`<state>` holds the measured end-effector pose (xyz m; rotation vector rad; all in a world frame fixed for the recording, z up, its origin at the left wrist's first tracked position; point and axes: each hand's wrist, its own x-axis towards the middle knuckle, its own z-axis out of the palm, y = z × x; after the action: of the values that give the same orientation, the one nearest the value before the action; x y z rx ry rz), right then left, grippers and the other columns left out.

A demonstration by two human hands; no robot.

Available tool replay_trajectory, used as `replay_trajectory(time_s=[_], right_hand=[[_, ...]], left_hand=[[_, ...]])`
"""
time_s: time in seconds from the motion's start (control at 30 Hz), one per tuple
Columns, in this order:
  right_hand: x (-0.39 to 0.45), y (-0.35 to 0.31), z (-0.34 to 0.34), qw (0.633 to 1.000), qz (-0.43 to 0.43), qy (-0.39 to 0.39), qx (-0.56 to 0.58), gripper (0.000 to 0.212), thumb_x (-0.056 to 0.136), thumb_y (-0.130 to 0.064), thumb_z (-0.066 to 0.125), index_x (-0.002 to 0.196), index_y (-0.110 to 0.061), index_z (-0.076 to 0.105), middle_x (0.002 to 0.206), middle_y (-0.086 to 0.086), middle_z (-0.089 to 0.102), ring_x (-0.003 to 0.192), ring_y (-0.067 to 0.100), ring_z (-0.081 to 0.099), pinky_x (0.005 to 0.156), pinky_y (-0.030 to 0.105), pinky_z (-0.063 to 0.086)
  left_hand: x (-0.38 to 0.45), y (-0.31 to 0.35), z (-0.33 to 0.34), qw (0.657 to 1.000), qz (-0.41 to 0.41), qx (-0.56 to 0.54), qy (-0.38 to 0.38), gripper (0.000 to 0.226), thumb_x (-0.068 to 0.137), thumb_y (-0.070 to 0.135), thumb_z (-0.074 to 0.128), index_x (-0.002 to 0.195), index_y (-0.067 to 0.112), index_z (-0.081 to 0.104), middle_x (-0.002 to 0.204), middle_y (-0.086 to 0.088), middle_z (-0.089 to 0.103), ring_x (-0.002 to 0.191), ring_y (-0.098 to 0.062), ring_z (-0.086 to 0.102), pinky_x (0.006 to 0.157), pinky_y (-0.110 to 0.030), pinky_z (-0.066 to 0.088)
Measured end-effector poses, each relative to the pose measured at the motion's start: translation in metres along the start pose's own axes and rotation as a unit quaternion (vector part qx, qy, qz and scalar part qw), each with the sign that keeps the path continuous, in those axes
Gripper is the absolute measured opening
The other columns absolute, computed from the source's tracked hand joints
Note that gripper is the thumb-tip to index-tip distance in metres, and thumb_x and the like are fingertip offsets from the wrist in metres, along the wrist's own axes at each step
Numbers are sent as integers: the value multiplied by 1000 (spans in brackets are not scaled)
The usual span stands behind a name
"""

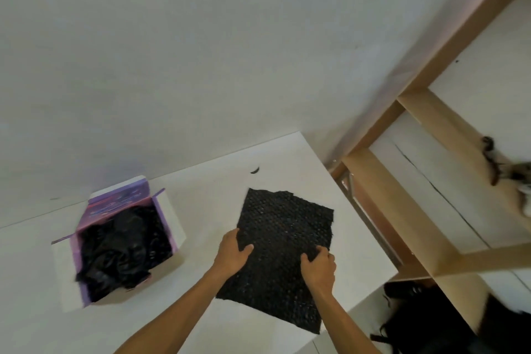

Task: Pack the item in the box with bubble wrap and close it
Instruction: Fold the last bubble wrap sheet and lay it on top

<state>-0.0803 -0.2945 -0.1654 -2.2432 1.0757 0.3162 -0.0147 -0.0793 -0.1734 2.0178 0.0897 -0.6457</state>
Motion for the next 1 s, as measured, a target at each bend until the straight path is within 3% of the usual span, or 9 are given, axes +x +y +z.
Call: replay_trajectory(time_s=[0.13, 0.2, 0.33, 0.43, 0.57, 0.67, 0.73, 0.9, 1.0], right_hand=[[23, 18, -6, 998, 51, -44, -9, 65, 96, -34, 60, 148, -7, 33, 146, 20, 42, 133, 37, 41, 109, 51, 39], [29, 18, -5, 996, 67, -59, 5, 70, 95, -33, 62, 150, -6, 28, 145, 21, 42, 133, 37, 41, 109, 51, 39], [42, 17, -1, 989, 111, -88, 50, 66, 95, -33, 65, 147, -6, 34, 141, 18, 51, 127, 36, 50, 108, 50, 40], [44, 16, -5, 973, 101, -137, 157, 32, 95, -28, 67, 117, -6, 61, 123, 18, 65, 105, 31, 63, 96, 45, 52], [37, 4, -24, 936, 57, -230, 261, 25, 95, -39, 64, 105, -16, 66, 108, 3, 71, 95, 18, 68, 73, 23, 54], [35, -7, -41, 908, 58, -299, 287, 39, 95, -47, 61, 116, -15, 68, 111, 3, 74, 101, 20, 71, 81, 27, 56], [37, -13, -54, 884, 61, -322, 333, 40, 93, -44, 62, 117, -13, 70, 111, 4, 76, 102, 21, 72, 84, 31, 56], [35, -24, -89, 830, 76, -343, 434, 50, 81, -36, 78, 122, -9, 69, 121, 14, 71, 110, 31, 69, 98, 43, 51], [36, -29, -109, 804, 63, -358, 470, 54, 78, -27, 84, 123, -3, 67, 124, 19, 69, 114, 35, 66, 100, 46, 50]], left_hand=[[16, -4, 20, 990, -128, 34, 46, 86, 94, 34, 66, 156, 4, 13, 159, -17, 23, 145, -34, 27, 119, -44, 26], [21, -5, 26, 990, -133, 26, 44, 89, 94, 29, 66, 156, 4, 7, 157, -19, 26, 142, -33, 32, 117, -44, 29], [30, -4, 29, 984, -168, 38, 46, 64, 94, 26, 67, 145, 4, 36, 122, -16, 63, 112, -30, 60, 99, -41, 48], [34, -5, 26, 976, -205, 43, 64, 53, 90, 30, 71, 133, 6, 49, 129, -17, 55, 120, -31, 51, 103, -41, 44], [30, -12, 27, 977, -198, 35, 77, 88, 82, 42, 78, 146, 7, 29, 145, -18, 33, 134, -35, 31, 111, -47, 35], [26, -7, 34, 976, -206, 37, 60, 114, 74, 60, 77, 155, 10, 13, 155, -19, 28, 140, -37, 28, 116, -49, 28], [24, 3, 40, 975, -210, 36, 66, 112, 67, 75, 72, 151, 17, 27, 152, -18, 31, 138, -36, 29, 115, -50, 27], [19, 45, 58, 926, -201, -310, -72, 122, 57, 79, 74, 151, 15, 29, 149, -12, 43, 129, -28, 47, 110, -44, 39], [16, 59, 49, 885, -170, -402, -165, 81, 70, 60, 82, 130, 10, 60, 126, -10, 68, 117, -29, 64, 109, -47, 42]])
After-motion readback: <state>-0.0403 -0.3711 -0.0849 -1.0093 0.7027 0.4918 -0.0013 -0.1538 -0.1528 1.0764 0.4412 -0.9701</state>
